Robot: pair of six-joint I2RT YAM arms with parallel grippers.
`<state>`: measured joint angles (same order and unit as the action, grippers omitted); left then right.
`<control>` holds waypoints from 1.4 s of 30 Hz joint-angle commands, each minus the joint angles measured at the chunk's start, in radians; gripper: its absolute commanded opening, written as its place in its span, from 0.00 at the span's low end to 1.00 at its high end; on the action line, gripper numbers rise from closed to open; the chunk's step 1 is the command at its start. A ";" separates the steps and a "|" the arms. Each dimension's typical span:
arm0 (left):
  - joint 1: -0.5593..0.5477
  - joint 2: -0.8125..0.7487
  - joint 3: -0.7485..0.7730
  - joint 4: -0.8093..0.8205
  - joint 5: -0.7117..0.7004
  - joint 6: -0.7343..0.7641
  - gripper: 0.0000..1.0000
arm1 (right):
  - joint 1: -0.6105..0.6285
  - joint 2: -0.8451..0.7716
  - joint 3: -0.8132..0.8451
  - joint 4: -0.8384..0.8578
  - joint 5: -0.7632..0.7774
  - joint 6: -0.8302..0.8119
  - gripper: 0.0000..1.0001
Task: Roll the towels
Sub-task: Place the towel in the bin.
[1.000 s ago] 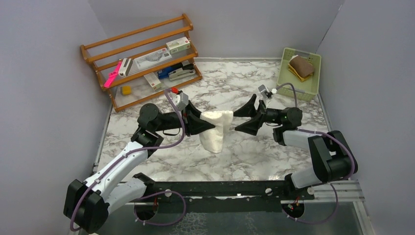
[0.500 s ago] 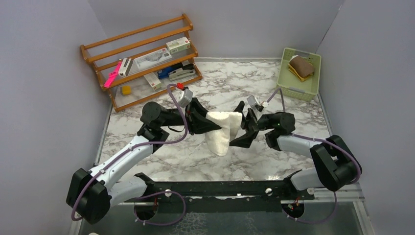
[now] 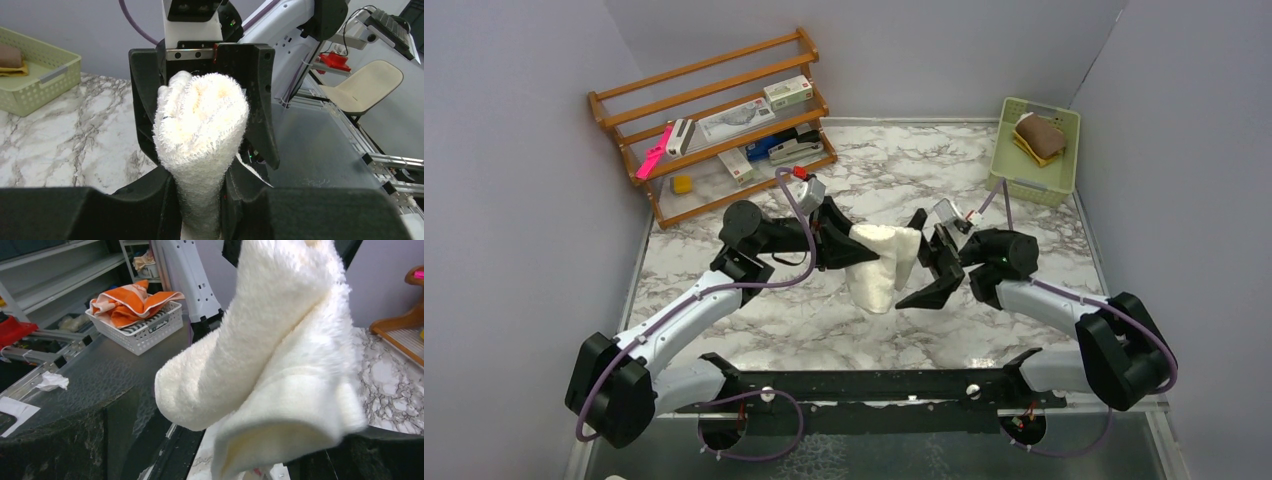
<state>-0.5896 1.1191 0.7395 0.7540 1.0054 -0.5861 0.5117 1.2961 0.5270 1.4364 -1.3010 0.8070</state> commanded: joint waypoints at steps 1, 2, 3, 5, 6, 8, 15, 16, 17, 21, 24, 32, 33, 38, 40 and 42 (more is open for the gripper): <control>-0.001 -0.002 0.044 -0.099 -0.046 0.113 0.00 | 0.023 0.009 0.062 0.270 -0.038 0.054 0.99; -0.001 -0.008 0.047 -0.131 -0.069 0.140 0.00 | 0.026 0.013 0.078 0.174 -0.028 0.036 0.96; -0.002 -0.014 0.050 -0.166 -0.093 0.167 0.00 | 0.028 0.014 0.097 0.068 -0.012 0.005 0.93; -0.003 -0.030 0.051 -0.226 -0.155 0.217 0.00 | 0.032 0.007 0.132 -0.172 0.027 -0.091 0.86; -0.004 -0.039 0.050 -0.249 -0.190 0.239 0.00 | 0.035 -0.003 0.142 -0.281 0.050 -0.151 0.86; -0.007 -0.059 0.042 -0.285 -0.262 0.274 0.00 | 0.044 -0.029 0.145 -0.418 0.098 -0.255 0.85; -0.041 -0.106 0.006 -0.347 -0.496 0.356 0.00 | 0.056 -0.063 0.157 -0.618 0.216 -0.335 0.85; -0.050 -0.110 0.003 -0.349 -0.525 0.363 0.00 | 0.058 -0.061 0.163 -0.638 0.230 -0.343 0.85; -0.062 -0.112 0.000 -0.352 -0.552 0.371 0.00 | 0.061 -0.057 0.168 -0.658 0.244 -0.352 0.84; -0.134 -0.115 0.004 -0.389 -0.702 0.418 0.00 | 0.083 -0.034 0.211 -0.784 0.305 -0.416 0.82; -0.196 -0.106 0.011 -0.415 -0.854 0.441 0.00 | 0.113 -0.017 0.251 -0.888 0.369 -0.481 0.80; -0.248 -0.086 0.016 -0.450 -1.132 0.408 0.00 | 0.199 0.009 0.297 -1.041 0.523 -0.602 0.76; -0.249 -0.089 0.015 -0.451 -1.152 0.404 0.00 | 0.206 0.012 0.301 -1.055 0.535 -0.617 0.76; -0.249 -0.090 0.032 -0.495 -1.255 0.390 0.00 | 0.218 0.022 0.295 -1.073 0.567 -0.636 0.71; -0.250 -0.090 0.039 -0.518 -1.295 0.380 0.00 | 0.220 0.024 0.294 -1.075 0.570 -0.634 0.69; -0.250 -0.092 0.039 -0.529 -1.329 0.369 0.00 | 0.222 0.027 0.297 -1.085 0.576 -0.635 0.68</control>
<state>-0.8581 1.0195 0.7456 0.2520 -0.1024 -0.2119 0.6952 1.3247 0.7982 0.3832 -0.6899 0.1951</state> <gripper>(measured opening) 0.271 0.696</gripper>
